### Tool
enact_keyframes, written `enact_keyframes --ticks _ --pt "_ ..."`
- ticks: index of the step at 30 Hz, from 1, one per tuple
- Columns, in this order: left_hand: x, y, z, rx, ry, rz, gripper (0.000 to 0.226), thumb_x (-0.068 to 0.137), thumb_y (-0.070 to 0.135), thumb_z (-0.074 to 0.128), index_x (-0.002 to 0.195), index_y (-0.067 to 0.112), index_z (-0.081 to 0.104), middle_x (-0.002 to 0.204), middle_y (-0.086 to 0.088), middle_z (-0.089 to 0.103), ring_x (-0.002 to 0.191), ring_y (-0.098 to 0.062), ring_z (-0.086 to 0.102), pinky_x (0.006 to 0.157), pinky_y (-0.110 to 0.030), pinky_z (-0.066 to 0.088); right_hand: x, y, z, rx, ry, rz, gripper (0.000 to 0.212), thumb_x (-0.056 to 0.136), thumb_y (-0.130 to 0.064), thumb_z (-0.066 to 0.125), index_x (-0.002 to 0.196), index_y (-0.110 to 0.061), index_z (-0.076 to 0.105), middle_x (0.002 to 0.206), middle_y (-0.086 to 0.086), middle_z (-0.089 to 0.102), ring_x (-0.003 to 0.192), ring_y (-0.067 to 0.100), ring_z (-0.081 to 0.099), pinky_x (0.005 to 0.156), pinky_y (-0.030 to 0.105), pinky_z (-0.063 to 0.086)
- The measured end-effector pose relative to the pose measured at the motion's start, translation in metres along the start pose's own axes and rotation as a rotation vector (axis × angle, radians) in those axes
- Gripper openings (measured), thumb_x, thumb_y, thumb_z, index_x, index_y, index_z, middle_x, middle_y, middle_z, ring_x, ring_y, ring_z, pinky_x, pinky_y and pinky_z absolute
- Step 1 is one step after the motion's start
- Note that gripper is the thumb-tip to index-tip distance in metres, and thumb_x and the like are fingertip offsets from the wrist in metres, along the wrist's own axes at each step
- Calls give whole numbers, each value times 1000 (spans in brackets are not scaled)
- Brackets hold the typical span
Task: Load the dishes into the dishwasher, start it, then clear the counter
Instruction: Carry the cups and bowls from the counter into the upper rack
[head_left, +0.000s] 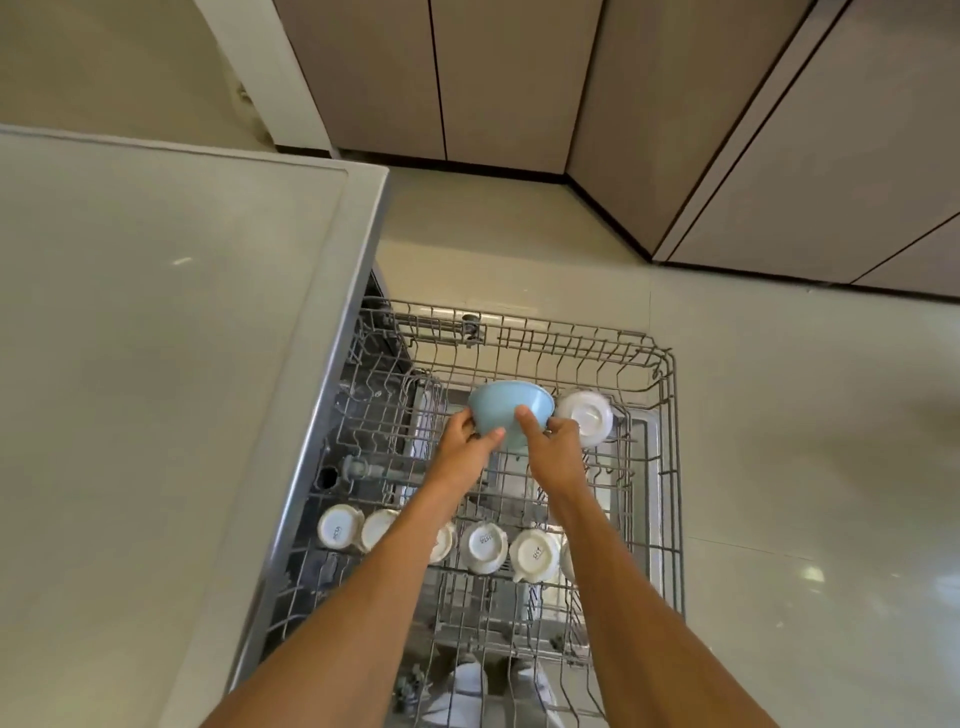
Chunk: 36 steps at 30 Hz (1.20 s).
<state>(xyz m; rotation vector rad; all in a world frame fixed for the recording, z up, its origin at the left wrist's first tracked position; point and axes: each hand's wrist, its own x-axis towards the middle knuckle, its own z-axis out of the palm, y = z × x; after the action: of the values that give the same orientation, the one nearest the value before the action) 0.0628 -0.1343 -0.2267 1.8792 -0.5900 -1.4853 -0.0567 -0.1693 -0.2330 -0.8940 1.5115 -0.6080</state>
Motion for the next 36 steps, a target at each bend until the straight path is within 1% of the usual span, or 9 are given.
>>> enact_keyframes --ticks 2,6,12,16,19,24,31,34,36 --pt "12 2 3 29 -17 -12 53 93 22 60 141 22 36 130 6 54 111 -14 54 90 -33 39 13 2 2 -9 2 27 48 95 -36 60 117 5 53 81 1 53 61 7 47 44 9 37" --pt "38 -2 7 116 -74 -51 50 91 14 57 138 22 43 126 -3 59 112 -18 54 88 -34 38 30 7 0 -40 -60 109 46 89 -16 64 130 -1 48 117 14 63 84 13 58 56 17 42" --pt "61 -11 18 249 -98 -116 63 85 19 61 142 29 33 127 -6 55 109 -22 52 85 -37 48 44 16 -4 -54 -159 145 47 83 2 61 129 -7 52 117 15 63 99 21 59 60 18 43" --pt "76 -15 23 299 -104 -151 76 88 21 56 152 28 17 134 -9 49 115 -25 49 85 -38 44 55 19 -1 -28 -180 170 57 75 -10 68 129 -6 52 117 14 64 96 19 59 61 19 43" --pt "82 -14 26 270 -120 -164 74 88 23 56 151 32 19 139 -8 47 124 -26 45 99 -45 42 62 19 0 -7 -178 164 67 63 -20 68 128 -9 56 117 14 66 100 21 62 64 20 47" --pt "88 -12 29 241 -116 -168 73 90 23 56 152 31 17 147 -8 40 134 -27 38 109 -55 33 73 22 -1 -30 -188 178 50 83 -4 66 131 -8 53 116 8 64 105 22 61 65 20 46" --pt "79 -12 30 212 -101 -198 85 83 41 61 151 39 10 152 -6 36 136 -27 39 110 -58 32 63 14 -3 -40 -207 162 55 72 -10 69 126 -7 56 109 8 67 89 12 61 56 12 46" --pt "58 3 27 198 -75 -158 77 90 22 61 151 30 16 151 -4 37 137 -26 35 110 -51 32 51 6 -9 -91 -214 166 36 84 6 60 119 -3 59 96 5 65 85 15 60 50 7 45" --pt "44 9 24 189 -51 -131 73 91 16 60 151 25 20 150 -3 39 137 -25 35 108 -47 32 42 -1 -13 -138 -220 192 50 84 4 61 133 -1 49 115 12 63 98 20 60 65 14 47"
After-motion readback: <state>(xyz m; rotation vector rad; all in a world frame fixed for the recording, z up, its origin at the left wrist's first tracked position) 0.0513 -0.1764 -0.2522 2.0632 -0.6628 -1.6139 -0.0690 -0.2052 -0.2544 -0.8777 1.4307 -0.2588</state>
